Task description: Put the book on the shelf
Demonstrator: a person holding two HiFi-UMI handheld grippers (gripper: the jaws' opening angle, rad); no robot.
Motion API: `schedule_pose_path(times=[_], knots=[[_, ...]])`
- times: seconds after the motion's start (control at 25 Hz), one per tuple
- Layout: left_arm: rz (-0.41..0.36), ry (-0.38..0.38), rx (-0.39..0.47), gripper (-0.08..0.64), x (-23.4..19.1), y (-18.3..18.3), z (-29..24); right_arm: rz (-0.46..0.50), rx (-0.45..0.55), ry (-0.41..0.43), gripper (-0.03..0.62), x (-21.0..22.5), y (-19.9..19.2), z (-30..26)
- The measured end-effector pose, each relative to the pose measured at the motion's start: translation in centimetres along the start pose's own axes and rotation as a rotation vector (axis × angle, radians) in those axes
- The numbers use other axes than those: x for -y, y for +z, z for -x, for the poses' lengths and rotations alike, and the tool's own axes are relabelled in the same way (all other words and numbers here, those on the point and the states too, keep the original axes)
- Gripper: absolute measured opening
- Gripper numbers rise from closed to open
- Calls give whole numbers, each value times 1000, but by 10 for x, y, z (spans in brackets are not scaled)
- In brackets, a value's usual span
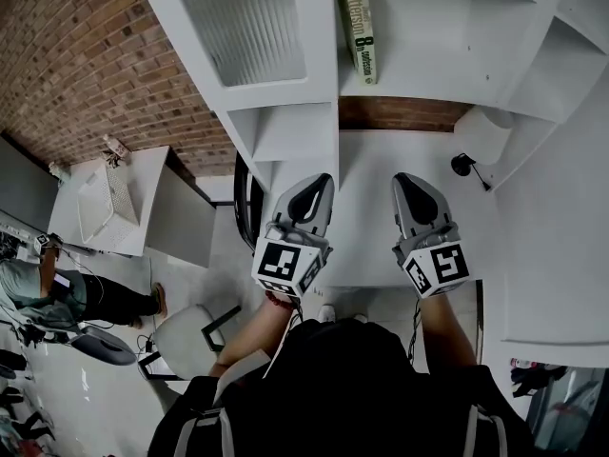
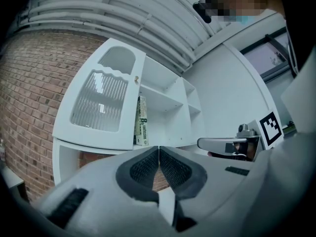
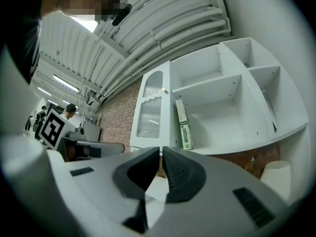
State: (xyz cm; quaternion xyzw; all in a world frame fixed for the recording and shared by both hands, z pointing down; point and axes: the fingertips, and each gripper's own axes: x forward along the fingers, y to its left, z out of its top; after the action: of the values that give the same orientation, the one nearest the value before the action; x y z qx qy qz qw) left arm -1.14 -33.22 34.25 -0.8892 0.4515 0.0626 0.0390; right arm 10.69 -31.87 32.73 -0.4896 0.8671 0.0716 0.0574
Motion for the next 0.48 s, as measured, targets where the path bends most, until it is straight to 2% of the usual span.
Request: schedule_pose_path(times=[0.28,0.48], knots=[[12,-3,-22,20,5,-9,11,-9,-18,-4,41,-7,-9,15],[11,-3,-61,20,8,-25,18,-51,-40,-33,41,-9,-27,29]])
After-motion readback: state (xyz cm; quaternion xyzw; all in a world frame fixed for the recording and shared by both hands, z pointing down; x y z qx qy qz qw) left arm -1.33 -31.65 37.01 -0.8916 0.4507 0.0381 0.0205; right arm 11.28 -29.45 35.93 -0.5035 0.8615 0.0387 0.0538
